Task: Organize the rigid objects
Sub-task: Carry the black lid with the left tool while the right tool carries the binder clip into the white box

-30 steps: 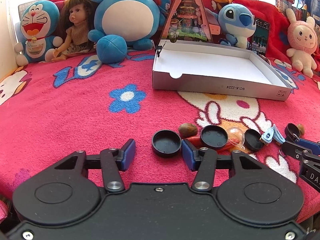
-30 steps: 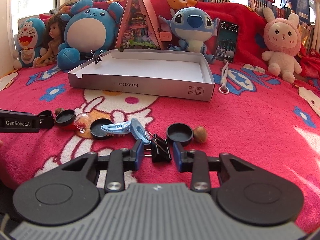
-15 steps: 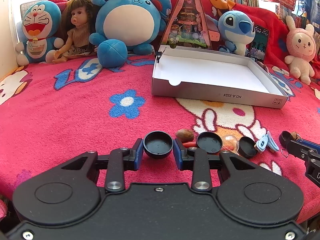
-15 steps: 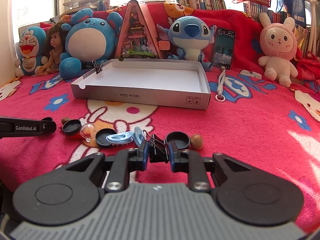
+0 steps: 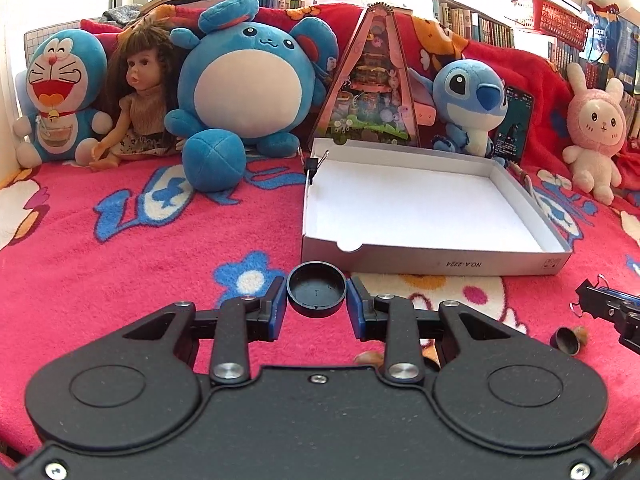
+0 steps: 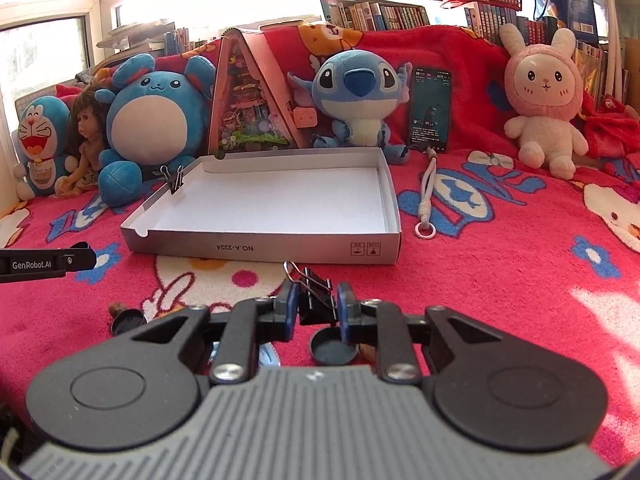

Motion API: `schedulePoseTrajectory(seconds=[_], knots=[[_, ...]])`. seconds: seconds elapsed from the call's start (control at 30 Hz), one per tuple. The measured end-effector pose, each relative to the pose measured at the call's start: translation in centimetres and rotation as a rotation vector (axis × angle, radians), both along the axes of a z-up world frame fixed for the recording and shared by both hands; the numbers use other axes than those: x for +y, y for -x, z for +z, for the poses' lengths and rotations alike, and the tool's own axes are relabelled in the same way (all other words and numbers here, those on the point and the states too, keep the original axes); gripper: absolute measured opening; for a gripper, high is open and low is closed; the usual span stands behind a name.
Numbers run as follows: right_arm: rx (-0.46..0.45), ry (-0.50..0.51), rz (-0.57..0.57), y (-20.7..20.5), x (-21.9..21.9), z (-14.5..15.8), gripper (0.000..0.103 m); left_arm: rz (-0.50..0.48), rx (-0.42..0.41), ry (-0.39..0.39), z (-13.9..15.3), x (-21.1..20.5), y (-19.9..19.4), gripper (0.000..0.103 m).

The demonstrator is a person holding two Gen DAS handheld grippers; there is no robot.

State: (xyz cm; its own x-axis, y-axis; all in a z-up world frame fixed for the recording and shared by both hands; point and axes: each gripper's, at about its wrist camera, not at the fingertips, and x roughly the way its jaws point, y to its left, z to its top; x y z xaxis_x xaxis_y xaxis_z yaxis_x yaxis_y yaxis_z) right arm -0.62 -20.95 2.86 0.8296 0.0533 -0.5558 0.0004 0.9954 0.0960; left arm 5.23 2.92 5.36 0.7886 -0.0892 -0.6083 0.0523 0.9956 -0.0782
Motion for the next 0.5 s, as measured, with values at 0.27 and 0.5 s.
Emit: schedulePoseTrajectory(seconds=[0.27, 0.5], knots=[[-0.011, -0.014, -0.006, -3.9, -0.8, 1.5, 0.025, -0.037, -0.013, 0.013, 1.9, -1.5, -3.6, 0.031], [0.018, -0.041, 0.01, -8.0, -1.7, 2.5, 0.025, -0.065, 0.029, 0.039, 2.6, -3.0, -7.6, 0.031]])
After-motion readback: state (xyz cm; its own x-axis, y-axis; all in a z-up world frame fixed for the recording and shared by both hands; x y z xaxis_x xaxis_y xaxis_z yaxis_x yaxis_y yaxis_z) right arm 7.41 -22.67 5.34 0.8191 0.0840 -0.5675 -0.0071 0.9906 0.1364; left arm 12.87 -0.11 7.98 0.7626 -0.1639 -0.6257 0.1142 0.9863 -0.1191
